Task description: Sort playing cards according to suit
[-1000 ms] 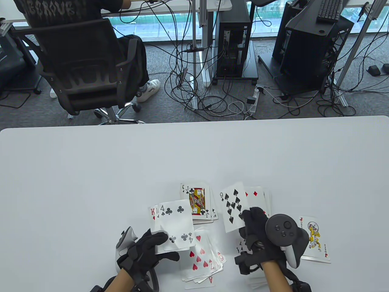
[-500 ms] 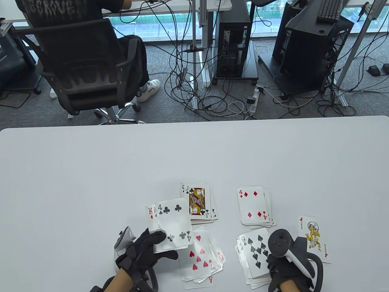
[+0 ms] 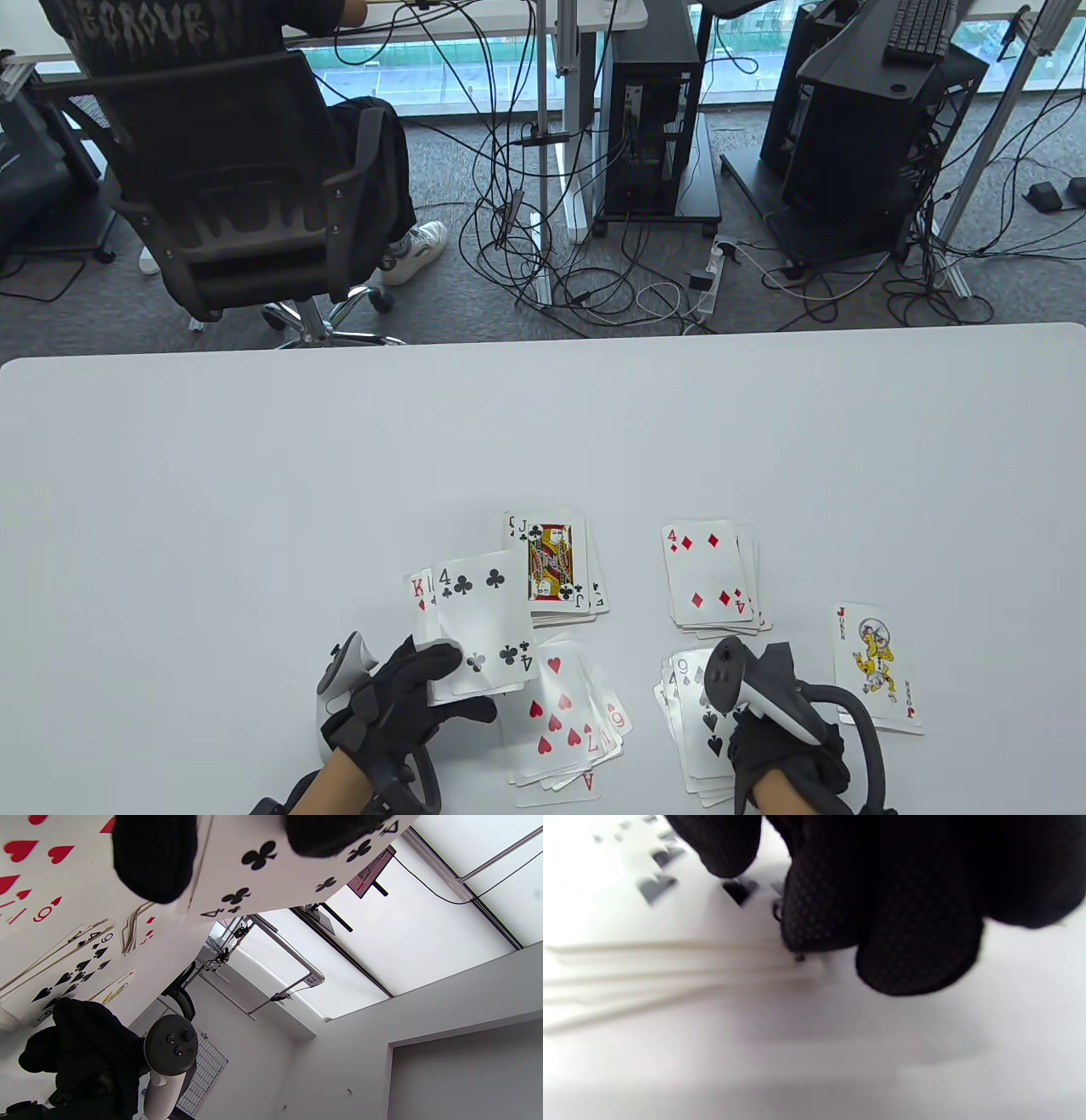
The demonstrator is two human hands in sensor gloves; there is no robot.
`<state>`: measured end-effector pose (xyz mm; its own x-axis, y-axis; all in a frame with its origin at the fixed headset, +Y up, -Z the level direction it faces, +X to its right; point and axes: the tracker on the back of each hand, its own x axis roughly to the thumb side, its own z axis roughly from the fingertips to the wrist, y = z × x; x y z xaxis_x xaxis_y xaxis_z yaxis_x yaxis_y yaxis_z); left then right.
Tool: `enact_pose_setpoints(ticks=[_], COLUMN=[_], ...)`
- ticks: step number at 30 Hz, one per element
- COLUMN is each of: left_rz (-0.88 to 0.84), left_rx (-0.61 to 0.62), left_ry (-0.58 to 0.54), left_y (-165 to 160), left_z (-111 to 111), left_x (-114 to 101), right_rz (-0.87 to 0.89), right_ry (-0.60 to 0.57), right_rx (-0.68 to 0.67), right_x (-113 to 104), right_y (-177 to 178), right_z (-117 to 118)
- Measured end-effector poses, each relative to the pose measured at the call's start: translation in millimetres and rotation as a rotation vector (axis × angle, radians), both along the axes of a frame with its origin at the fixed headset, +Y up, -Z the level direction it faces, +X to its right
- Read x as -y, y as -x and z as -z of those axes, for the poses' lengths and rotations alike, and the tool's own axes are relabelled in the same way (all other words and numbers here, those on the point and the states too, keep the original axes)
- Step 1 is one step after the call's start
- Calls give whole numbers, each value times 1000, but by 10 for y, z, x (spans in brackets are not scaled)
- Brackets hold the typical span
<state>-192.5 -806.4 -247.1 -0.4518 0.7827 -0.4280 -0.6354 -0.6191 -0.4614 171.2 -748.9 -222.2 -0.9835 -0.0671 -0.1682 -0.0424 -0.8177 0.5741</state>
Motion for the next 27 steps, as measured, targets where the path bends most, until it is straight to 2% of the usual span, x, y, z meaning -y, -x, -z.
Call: enact_pose_setpoints(ticks=[3, 6, 10, 14, 19, 27], left_rz=[5, 10, 12, 18, 11, 21], left_rx=[0, 0, 0, -2, -4, -4], left_ry=[6, 7, 3, 5, 5, 16], left_y=[-1, 0, 7, 14, 18, 17], left_z=[0, -2, 0, 1, 6, 4], left_x=[10, 8, 6, 8, 10, 43], right_rz=[112, 271, 474, 645, 732, 764], right_ry=[-97, -215, -427, -625, -692, -752], right_rx=[-50, -174, -286, -301, -296, -300], right_x=[-224, -405, -498, -450, -274, -109], right_y=[200, 512, 948, 1303, 1511, 1517], right_z=[88, 163, 202, 217, 201, 92])
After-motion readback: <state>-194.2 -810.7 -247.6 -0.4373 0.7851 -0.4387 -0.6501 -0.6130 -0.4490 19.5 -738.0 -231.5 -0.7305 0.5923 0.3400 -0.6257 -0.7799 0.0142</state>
